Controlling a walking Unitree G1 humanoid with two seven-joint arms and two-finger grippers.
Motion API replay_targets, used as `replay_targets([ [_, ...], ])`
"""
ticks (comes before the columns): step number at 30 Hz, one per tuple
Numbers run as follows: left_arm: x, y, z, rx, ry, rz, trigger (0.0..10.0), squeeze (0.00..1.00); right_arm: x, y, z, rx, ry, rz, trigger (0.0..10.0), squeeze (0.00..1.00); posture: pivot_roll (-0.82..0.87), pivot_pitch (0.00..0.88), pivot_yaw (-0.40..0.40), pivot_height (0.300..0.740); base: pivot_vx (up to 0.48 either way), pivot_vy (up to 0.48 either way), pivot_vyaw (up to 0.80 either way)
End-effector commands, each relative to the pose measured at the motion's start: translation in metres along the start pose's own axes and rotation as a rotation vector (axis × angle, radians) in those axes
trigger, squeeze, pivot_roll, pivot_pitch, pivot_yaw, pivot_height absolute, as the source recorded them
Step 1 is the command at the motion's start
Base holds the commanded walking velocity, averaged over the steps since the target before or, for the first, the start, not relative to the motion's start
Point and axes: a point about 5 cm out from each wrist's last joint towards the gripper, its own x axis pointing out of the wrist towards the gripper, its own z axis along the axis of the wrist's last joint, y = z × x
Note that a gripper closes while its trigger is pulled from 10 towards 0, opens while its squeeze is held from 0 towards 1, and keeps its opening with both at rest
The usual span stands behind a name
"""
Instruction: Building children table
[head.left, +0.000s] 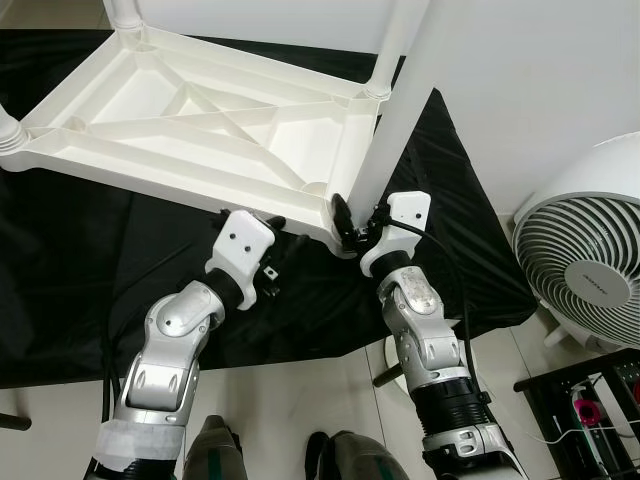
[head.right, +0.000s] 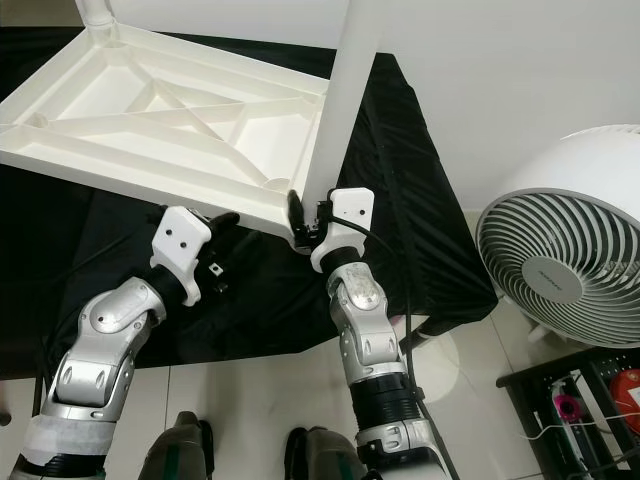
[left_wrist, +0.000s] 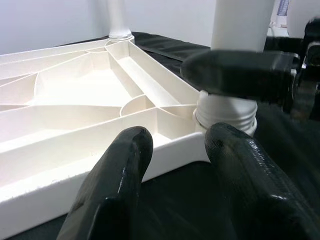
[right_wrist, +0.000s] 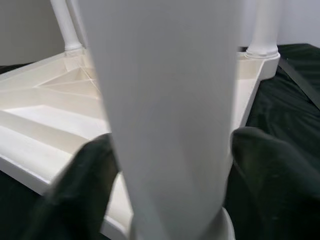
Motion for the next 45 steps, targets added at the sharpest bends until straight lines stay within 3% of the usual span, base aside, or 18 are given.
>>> replay_targets([
  [1, 0.0, 0.003, -0.002, -0.046, -0.002, 0.12, 10.0, 0.0, -0.001, -0.005, 0.003, 0.005, 0.002, 0.03, 10.0, 1.0, 0.05, 0.095, -0.101, 0.74, 0.0, 0.0, 0.0],
  [3, 0.0, -0.004, -0.003, -0.048, 0.007, 0.072, 10.0, 0.0, -0.002, -0.016, 0.004, -0.012, 0.02, 0.131, 10.0, 1.0, 0.05, 0.092, -0.095, 0.74, 0.0, 0.0, 0.0],
  [6, 0.0, -0.005, -0.003, -0.047, 0.011, 0.065, 10.0, 0.0, -0.002, -0.018, 0.004, -0.027, 0.023, 0.145, 10.0, 1.0, 0.05, 0.092, -0.095, 0.74, 0.0, 0.0, 0.0],
  [7, 0.0, -0.008, -0.004, -0.051, 0.01, 0.04, 10.0, 0.0, -0.002, -0.022, 0.003, -0.061, 0.043, 0.2, 10.0, 0.07, 0.05, 0.084, -0.091, 0.74, 0.0, 0.0, 0.0],
  [8, -0.001, -0.01, -0.004, -0.054, 0.007, 0.022, 10.0, 0.0, -0.002, -0.025, 0.002, -0.082, 0.06, 0.24, 10.0, 0.0, 0.05, 0.084, -0.091, 0.74, 0.0, 0.0, 0.0],
  [11, -0.002, -0.013, -0.004, -0.046, 0.006, -0.014, 10.0, 0.0, -0.003, -0.031, -0.001, -0.073, 0.107, 0.34, 10.0, 0.0, 0.05, 0.076, -0.092, 0.74, 0.0, 0.0, 0.0],
  [16, -0.005, -0.026, -0.006, -0.033, 0.017, -0.096, 10.0, 0.0, 0.002, -0.037, -0.006, -0.152, 0.154, 0.51, 10.0, 0.0, 0.06, 0.062, -0.091, 0.74, 0.0, 0.0, 0.0],
  [29, -0.002, -0.032, -0.003, -0.025, 0.015, -0.127, 10.0, 0.0, 0.021, -0.031, -0.015, -0.193, 0.179, 0.579, 10.0, 0.0, 0.08, 0.037, -0.072, 0.74, 0.0, 0.0, 0.0],
  [30, -0.001, -0.031, -0.003, -0.023, 0.013, -0.127, 10.0, 0.0, 0.023, -0.031, -0.015, -0.188, 0.178, 0.575, 4.4, 0.0, 0.08, 0.032, -0.071, 0.74, 0.0, 0.0, 0.0],
  [31, 0.001, -0.03, -0.002, -0.018, 0.01, -0.128, 10.0, 0.0, 0.024, -0.032, -0.016, -0.186, 0.178, 0.571, 3.6, 0.0, 0.08, 0.028, -0.07, 0.74, 0.0, 0.0, 0.0],
  [33, 0.001, -0.03, -0.002, -0.018, 0.01, -0.128, 10.0, 0.0, 0.024, -0.032, -0.016, -0.186, 0.178, 0.571, 3.6, 0.0, 0.08, 0.028, -0.07, 0.74, 0.0, 0.0, 0.0],
  [34, 0.002, -0.03, -0.002, -0.016, 0.009, -0.129, 10.0, 0.0, 0.023, -0.032, -0.018, -0.189, 0.178, 0.571, 0.0, 0.0, 0.07, 0.021, -0.068, 0.74, 0.0, 0.0, 0.0],
  [45, 0.005, -0.031, -0.002, -0.018, 0.002, -0.145, 10.0, 0.0, 0.006, -0.035, -0.04, -0.181, 0.208, 0.395, 0.0, 0.0, 0.05, 0.016, -0.057, 0.74, 0.0, 0.0, 0.0],
])
